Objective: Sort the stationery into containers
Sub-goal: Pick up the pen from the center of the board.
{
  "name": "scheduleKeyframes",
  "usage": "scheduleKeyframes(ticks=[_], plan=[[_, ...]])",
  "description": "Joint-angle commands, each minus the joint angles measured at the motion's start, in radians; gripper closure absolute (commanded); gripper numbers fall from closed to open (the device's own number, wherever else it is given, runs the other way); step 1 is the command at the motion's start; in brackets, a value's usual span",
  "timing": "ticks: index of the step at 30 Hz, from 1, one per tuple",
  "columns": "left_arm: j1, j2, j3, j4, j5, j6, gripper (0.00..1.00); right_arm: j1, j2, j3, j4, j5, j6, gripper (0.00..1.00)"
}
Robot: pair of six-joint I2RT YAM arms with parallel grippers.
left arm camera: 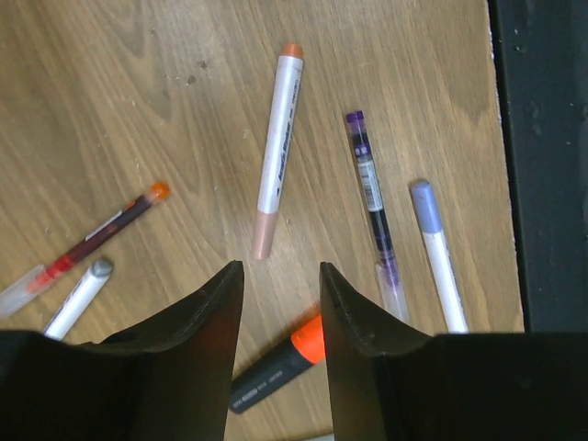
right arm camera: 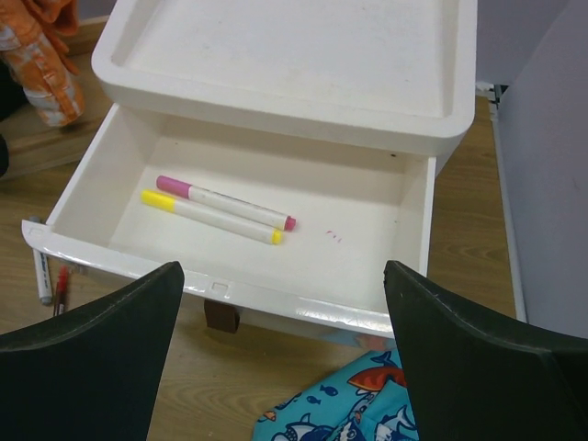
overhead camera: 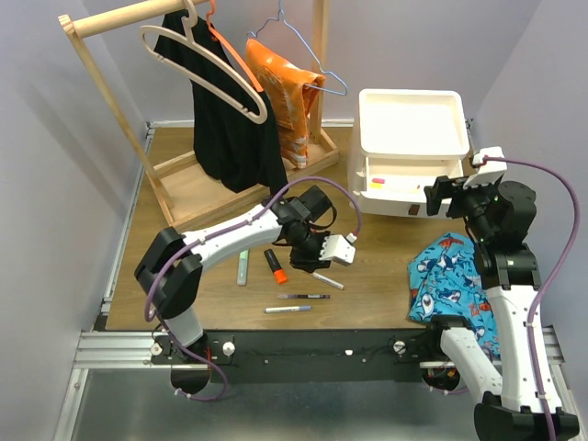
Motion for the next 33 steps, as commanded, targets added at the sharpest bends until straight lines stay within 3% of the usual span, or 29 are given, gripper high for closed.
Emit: scheduleKeyframes(ticks=[1,20,23,27,29,33], plan=[[-0.028,0.068,-0.006,0.090,0.044,0.007,0.54,-0.007,-0.014,-0.017,-0.026,-0.049,-0.005,0.03],[-0.097,0.251,-0.024,0.217,0.023,-0.077,0.57,-0.007,0.013,-0.018,-0.023,-0.030,-0.006,0.03],[-0.102,0.284,-0.015,0.240,0.009,-0.114,0.65,-0.007,0.014,-0.012,-0.025,-0.029,-0.001,0.03],[-0.103,0.318,0.008,0.234,0.010,-0.148,0.99,-0.007,0.019,-0.006,-0.022,-0.021,-0.008,0.04],[-0.103,0.301,0.031,0.216,0.012,-0.145,1.00,-0.007,0.025,0.005,-0.018,-0.020,-0.008,0.04],[-0.087,0.222,0.175,0.013,0.024,-0.099,1.00,-0.007,0.033,0.014,-0.003,-0.003,-0.005,0.04]])
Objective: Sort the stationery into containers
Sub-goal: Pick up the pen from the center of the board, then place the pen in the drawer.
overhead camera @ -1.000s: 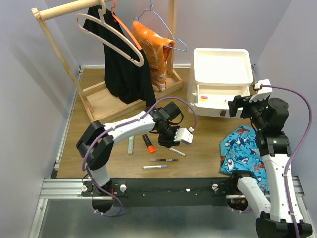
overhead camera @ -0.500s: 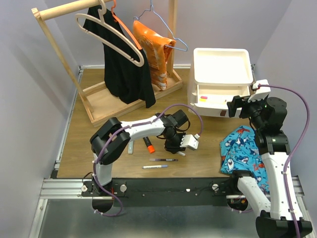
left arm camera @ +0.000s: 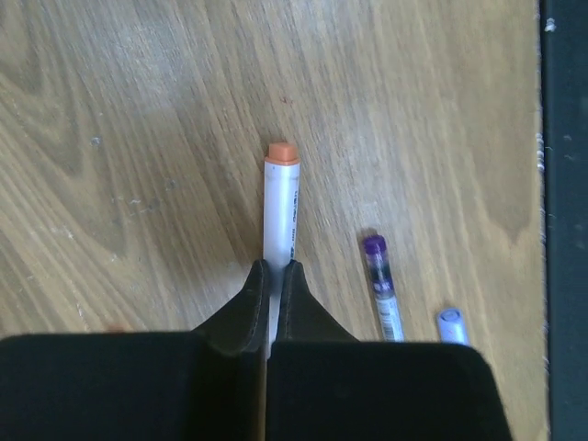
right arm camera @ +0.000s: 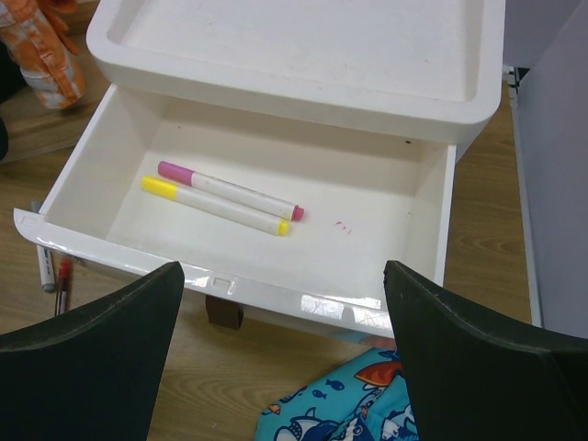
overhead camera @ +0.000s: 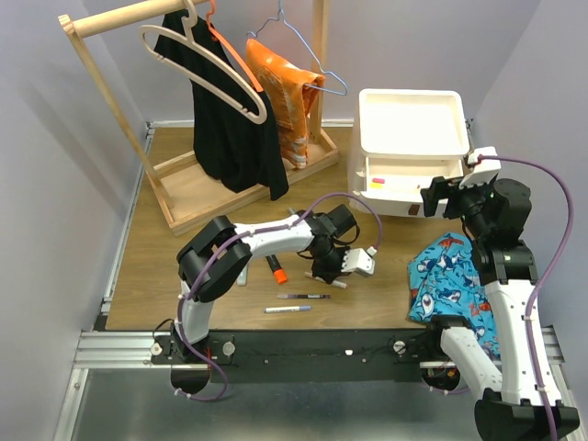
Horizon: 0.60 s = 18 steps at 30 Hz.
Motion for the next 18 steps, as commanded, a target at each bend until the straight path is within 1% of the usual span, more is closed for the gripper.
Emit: scheduleKeyframes(ticks=[1,2,3,4,5,7,9,11,12,14,15,16,18], plan=[[0.015,-0.086,0.185,-0.235,0.026,0.046,1.00,-0.007,0.011,0.032,0.007,0.029,0.000,0.04],[0.021,-0.105,0.276,-0.278,0.078,0.060,1.00,-0.007,0.014,0.032,0.014,0.039,0.002,0.04],[0.034,-0.120,0.326,-0.376,0.111,0.113,1.00,-0.006,0.014,0.030,0.021,0.049,0.007,0.04],[0.037,-0.152,0.373,-0.415,0.141,0.133,1.00,-0.007,0.013,0.027,0.025,0.062,0.011,0.04],[0.037,-0.172,0.432,-0.417,0.156,0.129,1.00,-0.007,0.011,0.024,0.042,0.084,0.017,0.04],[0.035,-0.205,0.489,-0.375,0.191,0.104,1.00,-0.007,0.005,0.001,0.060,0.109,0.034,0.03],[0.035,-0.199,0.611,-0.349,0.222,0.097,1.00,-0.007,0.005,-0.020,0.074,0.131,0.045,0.03],[0.035,-0.173,0.729,-0.296,0.238,0.010,1.00,-0.009,0.005,-0.030,0.074,0.137,0.051,0.03],[0.035,-0.163,0.756,-0.221,0.244,-0.015,1.00,-0.010,0.005,-0.033,0.073,0.138,0.051,0.03],[0.035,-0.157,0.759,-0.109,0.242,-0.084,1.00,-0.010,0.005,-0.036,0.074,0.140,0.054,0.03],[0.035,-0.154,0.754,0.003,0.235,-0.104,1.00,-0.010,0.008,-0.036,0.073,0.141,0.056,0.03],[0.035,-0.131,0.759,0.045,0.212,-0.115,1.00,-0.010,0.011,-0.036,0.074,0.141,0.056,0.03],[0.035,-0.085,0.834,0.082,0.189,-0.120,0.99,-0.012,0.016,-0.033,0.079,0.141,0.056,0.03]])
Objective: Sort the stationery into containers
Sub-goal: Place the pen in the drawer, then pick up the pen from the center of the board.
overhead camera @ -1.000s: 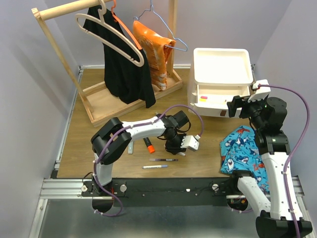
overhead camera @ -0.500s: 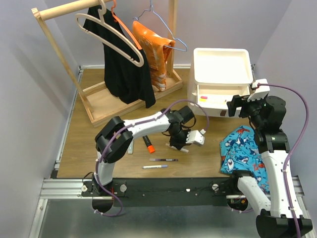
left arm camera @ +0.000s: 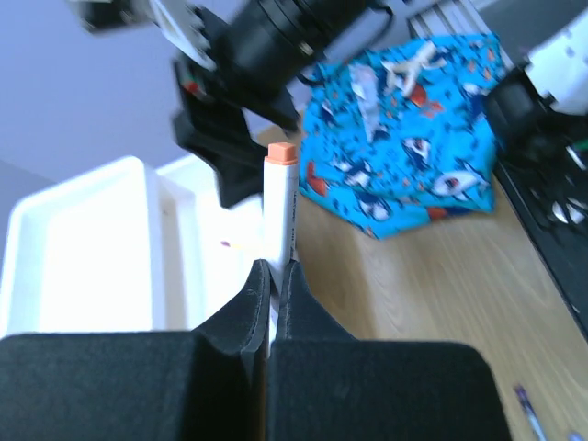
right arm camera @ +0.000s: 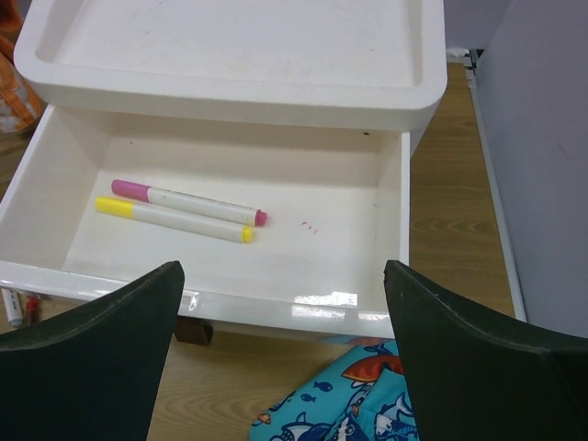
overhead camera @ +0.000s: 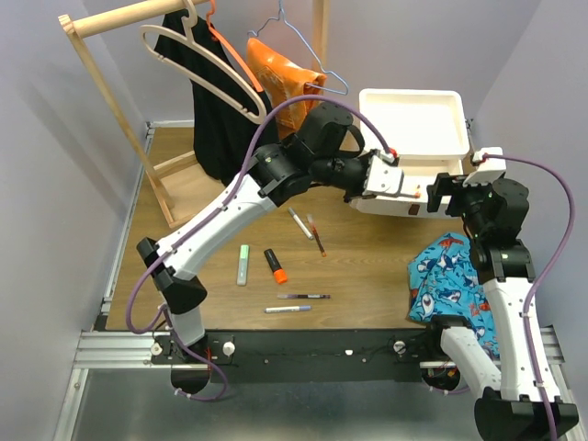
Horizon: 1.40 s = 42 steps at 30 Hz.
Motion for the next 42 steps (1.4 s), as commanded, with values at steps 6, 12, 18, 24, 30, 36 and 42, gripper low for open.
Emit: scheduleKeyframes(ticks=[6,12,18,24,30,36,42], plan=[[0.007,0.261,0.192,0.263,-0.067,-0.078,0.99,-0.008,0.012,0.008,0.034,0.050,0.009,0.03],[0.021,0.340,0.200,0.293,-0.106,-0.071,0.94,-0.010,-0.011,0.010,0.004,0.079,-0.004,0.03],[0.029,0.382,0.198,0.335,-0.162,-0.074,0.79,-0.014,-0.015,0.010,0.003,0.081,-0.002,0.03],[0.035,0.377,0.176,0.342,-0.245,-0.058,0.55,-0.014,-0.003,0.022,0.017,0.079,0.003,0.03],[0.035,0.278,0.096,0.319,-0.287,-0.065,0.42,-0.017,0.008,0.051,0.017,0.081,0.003,0.02],[0.058,-0.055,-0.297,0.204,-0.255,-0.019,0.40,-0.019,-0.009,0.034,-0.005,0.066,-0.004,0.02],[0.107,-0.233,-0.536,-0.161,-0.178,0.108,0.47,-0.022,-0.029,-0.015,0.006,0.018,0.013,0.02]])
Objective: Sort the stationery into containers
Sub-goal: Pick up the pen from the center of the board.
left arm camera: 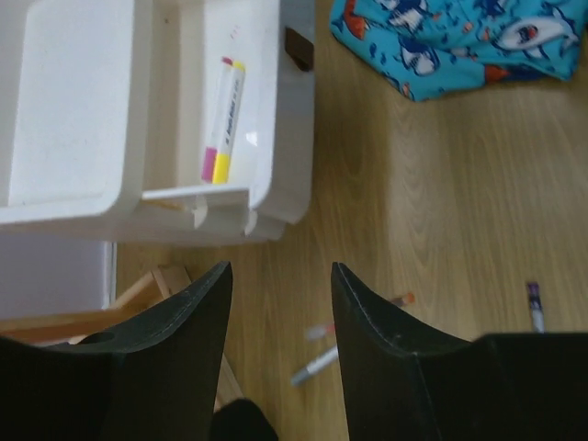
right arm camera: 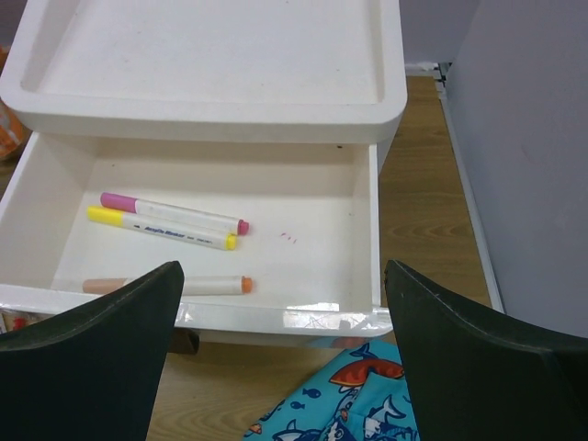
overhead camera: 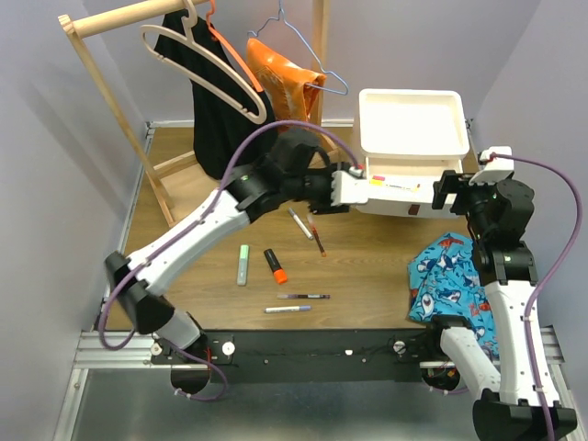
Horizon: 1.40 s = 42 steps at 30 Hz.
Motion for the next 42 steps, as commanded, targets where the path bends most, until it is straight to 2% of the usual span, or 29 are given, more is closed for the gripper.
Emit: scheduleKeyframes(ticks=[1,3,5,6,9,15,21,23,31,42], plan=[[0.037,-0.057,-0.138,-0.354,0.068,0.096,0.51,-0.008,-0.021,-0.037,0.003,-0.047,0.012,0.02],[0.039,-0.062,-0.224,-0.408,0.077,0.070,0.51,-0.010,-0.018,-0.054,0.014,-0.073,0.027,0.02],[0.034,-0.078,-0.298,-0.384,0.076,0.027,0.51,-0.011,-0.015,-0.062,0.023,-0.084,0.035,0.02],[0.027,-0.086,-0.383,-0.312,0.052,0.001,0.50,-0.011,-0.005,-0.062,0.029,-0.090,0.037,0.02],[-0.001,-0.089,-0.497,-0.211,-0.016,-0.073,0.50,-0.011,0.008,-0.056,0.032,-0.103,0.040,0.02],[-0.058,-0.056,-0.605,-0.065,-0.076,-0.211,0.52,-0.010,0.022,-0.043,0.014,-0.107,0.032,0.03],[-0.120,-0.006,-0.642,0.073,-0.145,-0.432,0.53,-0.011,0.002,-0.056,-0.002,-0.101,0.041,0.03],[-0.128,0.013,-0.643,0.092,-0.159,-0.463,0.53,-0.011,0.001,-0.053,-0.005,-0.091,0.035,0.03],[-0.150,0.067,-0.648,0.116,-0.131,-0.509,0.58,-0.011,-0.008,-0.046,-0.012,-0.066,0.023,0.03],[-0.208,0.178,-0.649,0.153,-0.174,-0.526,0.62,-0.011,-0.010,-0.052,-0.028,-0.061,0.014,0.03]])
